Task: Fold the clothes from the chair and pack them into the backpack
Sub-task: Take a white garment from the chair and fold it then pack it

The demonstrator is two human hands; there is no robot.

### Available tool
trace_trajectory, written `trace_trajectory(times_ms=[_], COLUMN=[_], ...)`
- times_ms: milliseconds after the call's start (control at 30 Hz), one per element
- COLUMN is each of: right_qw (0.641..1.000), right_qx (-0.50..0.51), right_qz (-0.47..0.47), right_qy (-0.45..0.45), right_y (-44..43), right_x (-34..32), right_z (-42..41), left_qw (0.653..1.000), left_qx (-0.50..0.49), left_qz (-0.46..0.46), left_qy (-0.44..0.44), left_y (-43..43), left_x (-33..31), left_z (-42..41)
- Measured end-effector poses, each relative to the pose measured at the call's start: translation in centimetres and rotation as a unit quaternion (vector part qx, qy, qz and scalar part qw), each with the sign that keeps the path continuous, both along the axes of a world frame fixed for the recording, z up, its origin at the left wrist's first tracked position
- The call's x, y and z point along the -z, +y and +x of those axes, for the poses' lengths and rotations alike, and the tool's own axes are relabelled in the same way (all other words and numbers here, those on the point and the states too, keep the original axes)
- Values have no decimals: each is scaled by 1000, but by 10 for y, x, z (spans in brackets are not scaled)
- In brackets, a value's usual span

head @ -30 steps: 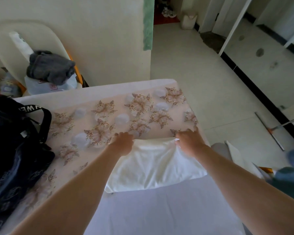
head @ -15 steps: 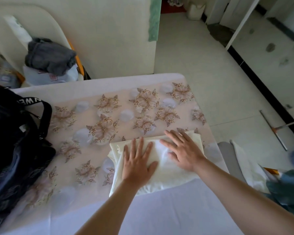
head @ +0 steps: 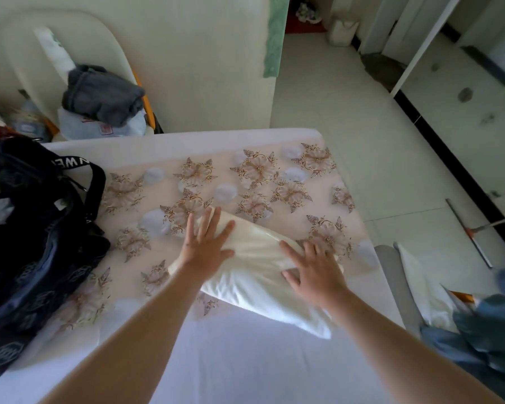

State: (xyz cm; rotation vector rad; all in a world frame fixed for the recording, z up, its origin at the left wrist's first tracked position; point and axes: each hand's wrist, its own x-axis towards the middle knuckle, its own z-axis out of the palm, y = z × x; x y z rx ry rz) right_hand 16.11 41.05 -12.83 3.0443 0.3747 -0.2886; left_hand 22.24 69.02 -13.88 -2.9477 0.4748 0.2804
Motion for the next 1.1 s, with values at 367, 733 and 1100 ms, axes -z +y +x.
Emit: trace_trajectory(times_ms=[367,733,1100], right_qw=[995,947,954], right_qx=[-96,-320,-282], right_qz=[9,-9,47], right_qy=[40,-32,87], right_y=[54,36,28], right_x=[-16,7,-6], right_z=[-71,-111,-117], left_qw=[973,978,986], left_qx=[-21,22,11], left_qz=[-229,-208,-163], left_qy=[0,5,14], left_y=[-26,-16,-22], left_x=[19,27,14], left_z=[-151,-238,-249])
